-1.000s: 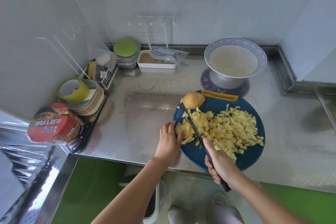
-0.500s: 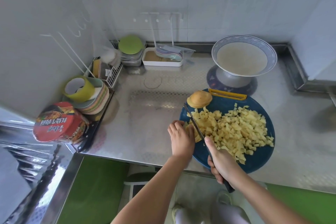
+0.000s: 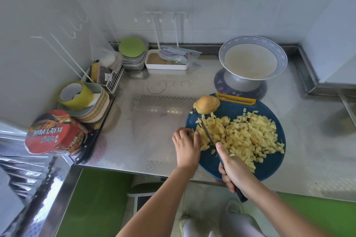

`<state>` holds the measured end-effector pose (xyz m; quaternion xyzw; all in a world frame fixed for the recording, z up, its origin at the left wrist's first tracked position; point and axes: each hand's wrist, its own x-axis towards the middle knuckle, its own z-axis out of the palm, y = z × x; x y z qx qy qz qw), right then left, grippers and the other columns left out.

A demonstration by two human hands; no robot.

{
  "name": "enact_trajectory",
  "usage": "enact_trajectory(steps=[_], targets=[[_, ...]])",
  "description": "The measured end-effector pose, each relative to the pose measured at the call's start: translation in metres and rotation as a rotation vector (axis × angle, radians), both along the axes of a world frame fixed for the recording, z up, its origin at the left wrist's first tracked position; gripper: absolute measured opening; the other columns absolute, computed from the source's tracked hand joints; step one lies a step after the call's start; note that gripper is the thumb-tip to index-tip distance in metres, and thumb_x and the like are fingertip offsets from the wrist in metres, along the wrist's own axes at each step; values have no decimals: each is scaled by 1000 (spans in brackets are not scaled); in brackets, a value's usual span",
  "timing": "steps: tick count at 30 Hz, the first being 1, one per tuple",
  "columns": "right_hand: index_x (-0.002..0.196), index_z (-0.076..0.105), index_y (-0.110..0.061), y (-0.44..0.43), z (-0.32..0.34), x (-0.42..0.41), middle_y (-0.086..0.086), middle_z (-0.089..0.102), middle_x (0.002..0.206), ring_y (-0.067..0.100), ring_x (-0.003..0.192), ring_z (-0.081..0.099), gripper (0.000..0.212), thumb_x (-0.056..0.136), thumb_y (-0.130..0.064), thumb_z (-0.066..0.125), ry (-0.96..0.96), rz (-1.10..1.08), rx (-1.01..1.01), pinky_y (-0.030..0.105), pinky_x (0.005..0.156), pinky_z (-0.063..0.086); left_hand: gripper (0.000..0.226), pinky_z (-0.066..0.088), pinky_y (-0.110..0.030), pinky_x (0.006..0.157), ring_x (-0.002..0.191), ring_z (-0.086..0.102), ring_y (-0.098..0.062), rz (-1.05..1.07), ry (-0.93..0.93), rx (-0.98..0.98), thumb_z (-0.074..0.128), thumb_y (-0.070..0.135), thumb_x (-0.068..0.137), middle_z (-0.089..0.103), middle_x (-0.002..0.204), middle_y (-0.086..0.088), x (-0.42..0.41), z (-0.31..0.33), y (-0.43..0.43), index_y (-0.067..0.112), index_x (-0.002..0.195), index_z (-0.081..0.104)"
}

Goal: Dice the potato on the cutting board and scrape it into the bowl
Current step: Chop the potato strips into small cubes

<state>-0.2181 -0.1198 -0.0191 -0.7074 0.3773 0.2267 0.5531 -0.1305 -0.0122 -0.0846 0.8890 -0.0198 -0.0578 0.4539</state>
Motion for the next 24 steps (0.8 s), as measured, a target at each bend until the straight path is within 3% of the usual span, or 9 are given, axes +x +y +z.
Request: enact_trajectory(steps=[3,5,12,18,24], targets=[[57,31,-13,-3,-1,-3,4,29,46,19,35,32,71,89,-77,29,-3,14,15,21,37,32,53,31,-24,103,114,28,-7,-112,-57,-2,57,54,84,33,121,7,-6,-2,9,15,118,45],[56,32,-12,-4,-2,-5,4,30,45,18,34,32,72,88,-77,31,-9,11,21,21,37,33,59,30,-23,102,117,27,-8,-166,-94,19,63,56,78,32,125,6,-7,-4,13,18,119,47],[57,32,-12,-3,-1,-5,3,31,46,17,34,32,71,90,-75,31,-30,9,43,22,37,32,42,36,-30,105,117,30,-10,-169,-82,2,72,39,80,35,124,8,2,3,12,22,112,51],[57,32,-11,-6,1,-4,4,31,47,17,35,33,71,90,-75,30,-33,11,38,24,39,34,29,31,-26,108,126,28,-10,-174,-90,3,71,34,83,37,129,5,3,11,11,21,107,58],[57,35,-11,-8,0,-2,5,34,47,18,34,34,72,89,-76,31,-40,9,44,25,40,33,27,28,-23,104,122,25,-3,-284,-254,89,72,27,84,43,130,4,5,10,15,19,109,65]])
